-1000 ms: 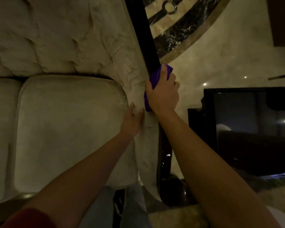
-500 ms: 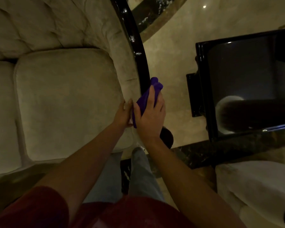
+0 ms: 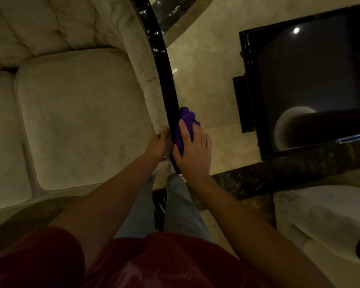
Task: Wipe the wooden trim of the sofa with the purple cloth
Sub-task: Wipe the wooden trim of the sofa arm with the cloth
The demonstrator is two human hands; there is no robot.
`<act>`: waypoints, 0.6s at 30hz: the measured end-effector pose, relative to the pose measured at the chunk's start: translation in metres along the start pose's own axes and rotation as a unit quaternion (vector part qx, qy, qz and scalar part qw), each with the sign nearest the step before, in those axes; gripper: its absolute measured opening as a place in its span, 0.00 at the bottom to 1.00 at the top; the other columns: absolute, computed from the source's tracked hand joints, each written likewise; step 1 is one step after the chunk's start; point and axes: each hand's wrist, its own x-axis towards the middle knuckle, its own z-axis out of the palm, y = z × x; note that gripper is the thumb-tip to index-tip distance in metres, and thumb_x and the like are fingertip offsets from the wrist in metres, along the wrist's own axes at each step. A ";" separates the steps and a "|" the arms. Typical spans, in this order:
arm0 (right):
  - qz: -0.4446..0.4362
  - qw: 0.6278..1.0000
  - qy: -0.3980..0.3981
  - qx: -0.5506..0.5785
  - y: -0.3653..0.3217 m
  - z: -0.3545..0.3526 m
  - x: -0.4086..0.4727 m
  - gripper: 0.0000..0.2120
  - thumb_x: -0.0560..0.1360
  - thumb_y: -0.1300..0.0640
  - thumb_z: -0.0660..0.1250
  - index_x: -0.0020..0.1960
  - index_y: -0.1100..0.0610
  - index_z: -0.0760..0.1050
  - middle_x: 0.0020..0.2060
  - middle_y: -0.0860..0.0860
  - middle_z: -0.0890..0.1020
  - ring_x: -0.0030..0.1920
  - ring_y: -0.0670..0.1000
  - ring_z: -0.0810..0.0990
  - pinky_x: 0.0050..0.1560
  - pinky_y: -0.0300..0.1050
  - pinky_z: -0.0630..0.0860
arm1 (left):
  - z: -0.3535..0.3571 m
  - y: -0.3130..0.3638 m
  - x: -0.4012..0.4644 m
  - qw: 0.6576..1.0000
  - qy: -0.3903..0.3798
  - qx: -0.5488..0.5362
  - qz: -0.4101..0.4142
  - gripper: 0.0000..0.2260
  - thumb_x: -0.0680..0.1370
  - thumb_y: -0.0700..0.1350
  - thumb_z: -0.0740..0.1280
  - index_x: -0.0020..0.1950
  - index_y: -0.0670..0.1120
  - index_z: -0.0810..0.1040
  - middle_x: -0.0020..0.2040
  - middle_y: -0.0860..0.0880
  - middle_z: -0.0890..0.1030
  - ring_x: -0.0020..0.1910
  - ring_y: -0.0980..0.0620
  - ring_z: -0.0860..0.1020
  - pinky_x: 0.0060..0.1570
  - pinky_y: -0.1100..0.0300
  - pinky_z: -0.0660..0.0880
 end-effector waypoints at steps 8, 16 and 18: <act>-0.022 0.998 -0.035 -0.039 0.040 -0.016 -0.043 0.27 0.79 0.52 0.69 0.77 0.48 0.71 0.80 0.60 0.65 0.81 0.63 0.59 0.77 0.63 0.66 | 0.007 -0.019 -0.006 0.999 0.023 0.021 0.019 0.24 0.84 0.53 0.59 0.79 0.48 0.63 0.75 0.41 0.70 0.71 0.38 0.72 0.64 0.40 0.75; 0.037 0.993 -0.082 -0.079 0.049 -0.033 -0.020 0.28 0.80 0.49 0.67 0.78 0.45 0.64 0.71 0.58 0.74 0.63 0.61 0.75 0.51 0.57 0.80 | -0.003 -0.039 -0.013 0.999 -0.007 -0.034 -0.004 0.26 0.82 0.49 0.63 0.80 0.51 0.61 0.74 0.43 0.71 0.70 0.39 0.73 0.65 0.44 0.75; 0.068 0.989 -0.104 -0.084 0.048 -0.039 -0.004 0.25 0.81 0.49 0.66 0.76 0.46 0.67 0.66 0.59 0.77 0.60 0.61 0.78 0.52 0.56 0.79 | -0.005 -0.041 -0.021 0.999 -0.023 -0.039 -0.025 0.21 0.82 0.50 0.63 0.75 0.48 0.69 0.64 0.43 0.77 0.63 0.40 0.78 0.58 0.47 0.77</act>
